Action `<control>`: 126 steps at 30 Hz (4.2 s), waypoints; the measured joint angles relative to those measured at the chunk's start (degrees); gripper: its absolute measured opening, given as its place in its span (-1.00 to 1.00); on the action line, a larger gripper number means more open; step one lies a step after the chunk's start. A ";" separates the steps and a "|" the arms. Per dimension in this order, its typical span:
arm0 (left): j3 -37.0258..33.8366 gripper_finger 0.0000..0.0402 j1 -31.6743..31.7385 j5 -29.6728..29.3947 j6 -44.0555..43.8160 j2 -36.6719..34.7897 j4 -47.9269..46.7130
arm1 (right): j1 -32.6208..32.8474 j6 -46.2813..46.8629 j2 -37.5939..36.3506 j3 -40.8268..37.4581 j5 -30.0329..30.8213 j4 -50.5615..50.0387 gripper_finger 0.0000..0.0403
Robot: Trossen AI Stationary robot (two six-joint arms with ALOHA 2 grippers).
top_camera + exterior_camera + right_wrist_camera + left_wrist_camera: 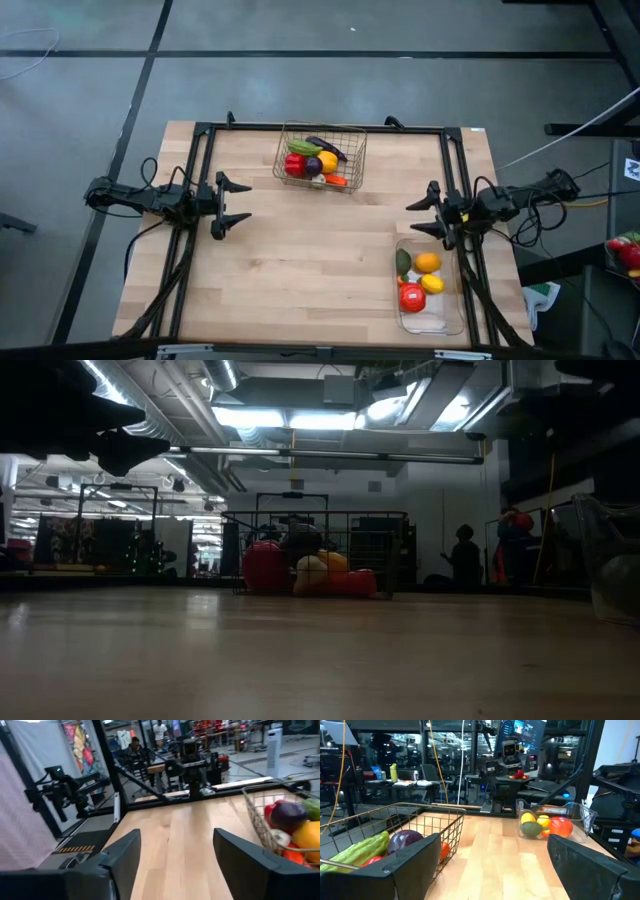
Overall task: Sort produce into baskets
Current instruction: Return to Home Position
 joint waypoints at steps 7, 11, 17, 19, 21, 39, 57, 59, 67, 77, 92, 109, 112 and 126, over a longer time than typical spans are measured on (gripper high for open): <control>0.00 0.81 0.01 0.00 0.00 0.00 0.00 | -6.37 -0.04 -3.42 -3.80 -7.37 -0.14 0.06; 0.00 0.81 0.00 -0.02 0.00 0.00 0.00 | -8.03 1.34 -6.38 -6.09 -8.37 -0.05 -0.03; 0.00 0.81 0.02 0.00 0.00 0.00 0.00 | -8.23 1.48 -12.02 -9.46 -8.97 -0.09 -0.13; 0.00 0.81 0.01 0.00 0.00 -0.01 0.00 | -8.23 1.48 -13.04 -10.37 -8.91 0.32 -0.16; 0.00 0.81 0.00 0.00 0.00 0.00 0.00 | -8.21 1.50 -12.92 -10.58 -8.93 -0.40 -0.17; -0.02 0.81 0.02 0.00 0.02 0.07 0.00 | -8.21 -0.08 -12.88 -14.35 -7.73 5.41 -0.18; -0.02 0.81 0.02 0.00 0.00 0.07 0.00 | -12.15 -6.13 -12.90 -14.52 -7.30 4.93 -0.18; -0.02 0.81 0.01 0.00 0.02 0.07 0.00 | -12.86 -4.95 -12.83 -14.54 -8.35 4.69 -0.18; -0.02 0.81 0.02 0.00 0.02 0.06 0.00 | -13.09 -4.65 -10.62 -14.57 -9.50 4.38 -0.20; -0.02 0.81 0.02 0.00 0.02 0.07 0.00 | -13.06 -3.73 -9.44 -14.61 -11.21 4.01 -0.37; -0.02 0.81 0.02 0.00 0.02 0.07 -0.02 | -13.06 -3.73 -9.44 -14.63 -10.85 5.33 -0.37; -0.02 0.81 0.02 0.00 0.02 0.06 0.00 | -13.06 -3.73 -9.44 -14.63 -10.85 5.74 -0.37; -0.01 0.81 0.02 0.00 0.02 0.07 0.00 | -13.06 -3.73 -9.44 -14.63 -10.85 5.74 -0.37; -0.02 0.81 0.01 0.00 0.02 0.06 0.00 | -13.06 -3.73 -9.44 -14.65 -10.85 5.80 -0.37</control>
